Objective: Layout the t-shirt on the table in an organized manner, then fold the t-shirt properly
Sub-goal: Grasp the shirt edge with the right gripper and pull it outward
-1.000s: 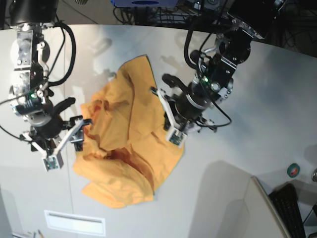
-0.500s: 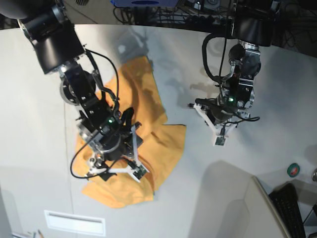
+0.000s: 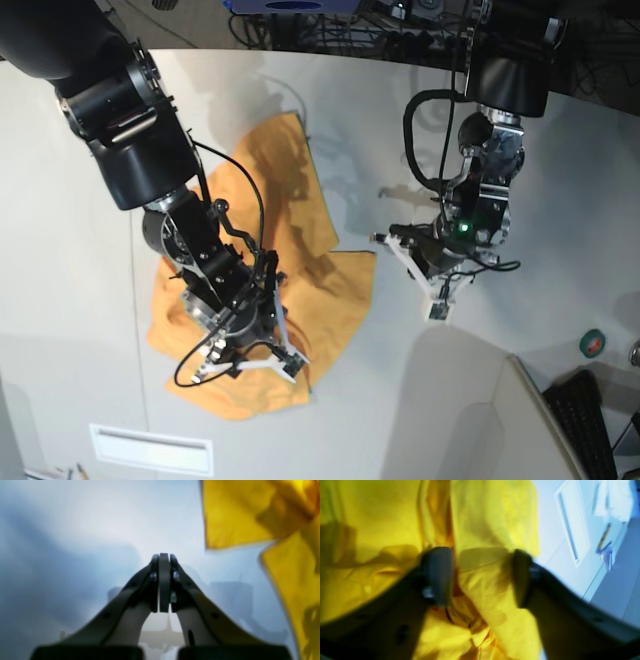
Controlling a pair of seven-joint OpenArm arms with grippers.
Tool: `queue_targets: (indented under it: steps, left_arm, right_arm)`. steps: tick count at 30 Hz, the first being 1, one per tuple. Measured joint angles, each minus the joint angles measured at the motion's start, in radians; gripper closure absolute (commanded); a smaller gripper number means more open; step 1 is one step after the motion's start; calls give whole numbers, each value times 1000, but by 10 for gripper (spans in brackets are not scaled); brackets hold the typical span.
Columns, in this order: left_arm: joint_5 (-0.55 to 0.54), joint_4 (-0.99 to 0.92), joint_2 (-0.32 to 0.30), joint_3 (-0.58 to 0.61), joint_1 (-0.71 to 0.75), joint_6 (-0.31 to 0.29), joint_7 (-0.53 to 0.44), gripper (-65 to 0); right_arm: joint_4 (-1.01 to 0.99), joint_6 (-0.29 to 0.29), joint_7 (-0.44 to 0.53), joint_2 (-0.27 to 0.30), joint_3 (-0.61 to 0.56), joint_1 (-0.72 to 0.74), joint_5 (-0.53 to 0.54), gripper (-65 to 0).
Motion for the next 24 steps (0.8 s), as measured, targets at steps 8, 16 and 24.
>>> queue_targets:
  steps: [8, 16, 24]
  left_arm:
    - [8, -167, 62, 2, -126, 0, -8, 0]
    - [-3, -167, 29, -8, -89, 0, -12, 0]
    - [0, -156, -19, -10, -19, 1, -104, 0]
  right_arm:
    - [-22, 0, 43, 12, 136, -1, -1, 0]
    - [201, 0, 37, 8, 133, -101, 2, -2]
    - [75, 3, 36, 5, 131, -65, -1, -647]
